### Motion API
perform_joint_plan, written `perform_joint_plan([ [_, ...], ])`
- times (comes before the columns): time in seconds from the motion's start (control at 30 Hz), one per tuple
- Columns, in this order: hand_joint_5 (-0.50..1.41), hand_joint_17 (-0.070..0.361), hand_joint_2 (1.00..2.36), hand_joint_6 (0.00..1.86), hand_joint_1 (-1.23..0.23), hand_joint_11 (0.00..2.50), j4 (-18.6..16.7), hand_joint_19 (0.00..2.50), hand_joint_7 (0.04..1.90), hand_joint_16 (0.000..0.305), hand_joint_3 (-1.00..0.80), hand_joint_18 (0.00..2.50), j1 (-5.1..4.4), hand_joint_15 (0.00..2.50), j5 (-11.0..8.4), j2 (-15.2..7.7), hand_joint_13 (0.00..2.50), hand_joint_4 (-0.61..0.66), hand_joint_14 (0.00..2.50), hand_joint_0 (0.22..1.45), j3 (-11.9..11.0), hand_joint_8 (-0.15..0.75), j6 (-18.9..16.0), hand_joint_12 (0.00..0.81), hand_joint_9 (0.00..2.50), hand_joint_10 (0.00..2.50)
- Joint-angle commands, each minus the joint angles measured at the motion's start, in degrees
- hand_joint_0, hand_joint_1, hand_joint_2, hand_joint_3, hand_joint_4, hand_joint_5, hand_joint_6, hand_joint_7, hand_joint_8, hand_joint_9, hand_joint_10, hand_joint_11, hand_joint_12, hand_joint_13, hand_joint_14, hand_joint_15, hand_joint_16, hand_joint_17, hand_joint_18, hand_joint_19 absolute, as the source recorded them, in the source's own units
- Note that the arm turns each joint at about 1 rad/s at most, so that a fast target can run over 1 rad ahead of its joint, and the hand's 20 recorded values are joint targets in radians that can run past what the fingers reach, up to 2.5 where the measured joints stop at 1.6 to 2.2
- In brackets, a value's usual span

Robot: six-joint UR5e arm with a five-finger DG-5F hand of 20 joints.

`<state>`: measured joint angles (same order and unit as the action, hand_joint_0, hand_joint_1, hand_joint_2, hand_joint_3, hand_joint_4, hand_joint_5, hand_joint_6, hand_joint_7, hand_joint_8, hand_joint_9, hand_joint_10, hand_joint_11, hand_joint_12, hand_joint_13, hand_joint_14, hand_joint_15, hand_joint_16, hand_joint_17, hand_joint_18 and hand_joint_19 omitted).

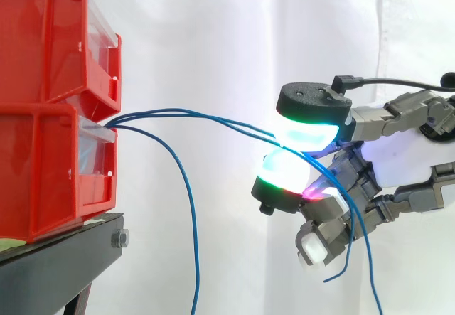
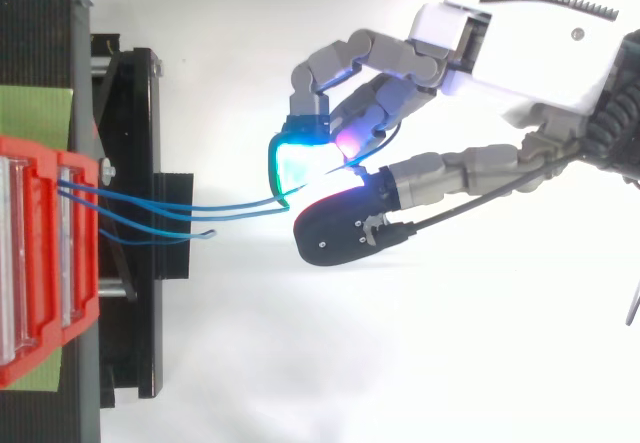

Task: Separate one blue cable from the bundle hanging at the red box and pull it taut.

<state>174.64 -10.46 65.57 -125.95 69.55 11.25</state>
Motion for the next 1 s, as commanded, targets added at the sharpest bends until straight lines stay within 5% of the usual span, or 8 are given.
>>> perform_joint_plan([
  [0.0, -0.19, 0.118, 1.02, 0.87, -0.77, 1.24, 0.00, 0.51, 1.23, 0.053, -0.30, 0.50, 0.00, 0.65, 0.00, -0.08, 0.70, 0.07, 0.03, 0.64, -0.03, 0.286, 0.00, 0.389, 1.06, 0.03],
  [0.13, -0.21, 0.119, 1.02, 0.89, -0.82, 1.24, 0.00, 0.50, 1.19, 0.053, -0.28, 0.50, 0.00, 0.65, 0.00, 0.00, 0.69, 0.02, 0.02, 0.68, -0.03, 0.278, 0.00, 0.388, 1.02, 0.03],
  [0.37, -0.21, 0.118, 1.00, 0.89, -0.91, 1.22, 0.00, 0.45, 1.13, 0.052, -0.50, 0.50, 0.00, 0.61, 0.00, 0.00, 0.67, 0.04, 0.02, 0.76, 0.06, 0.267, 0.00, 0.374, 1.00, 0.03],
  [0.63, -0.19, 0.116, 1.00, 0.87, -0.92, 1.22, 0.09, 0.46, 1.12, 0.052, -0.50, 0.48, 0.00, 0.61, 0.00, 0.00, 0.65, 0.08, 0.02, 0.60, -0.03, 0.264, -0.26, 0.373, 0.99, 0.03],
  [0.8, -0.19, 0.134, 1.00, 0.84, -0.75, 1.18, 0.44, 0.48, 1.05, 0.059, -0.50, 0.51, 0.09, 0.60, 0.00, 0.00, 0.66, 0.13, 0.02, 0.47, -0.03, 0.312, -0.26, 0.415, 1.02, 0.02],
  [0.97, -0.18, 0.125, 1.00, 0.82, -0.61, 1.19, 1.49, 0.49, 1.07, 0.056, -0.50, 0.48, 0.26, 0.60, 0.00, 0.18, 0.67, 0.12, 0.02, 0.52, 0.06, 0.299, -0.26, 0.403, 1.04, 0.03],
])
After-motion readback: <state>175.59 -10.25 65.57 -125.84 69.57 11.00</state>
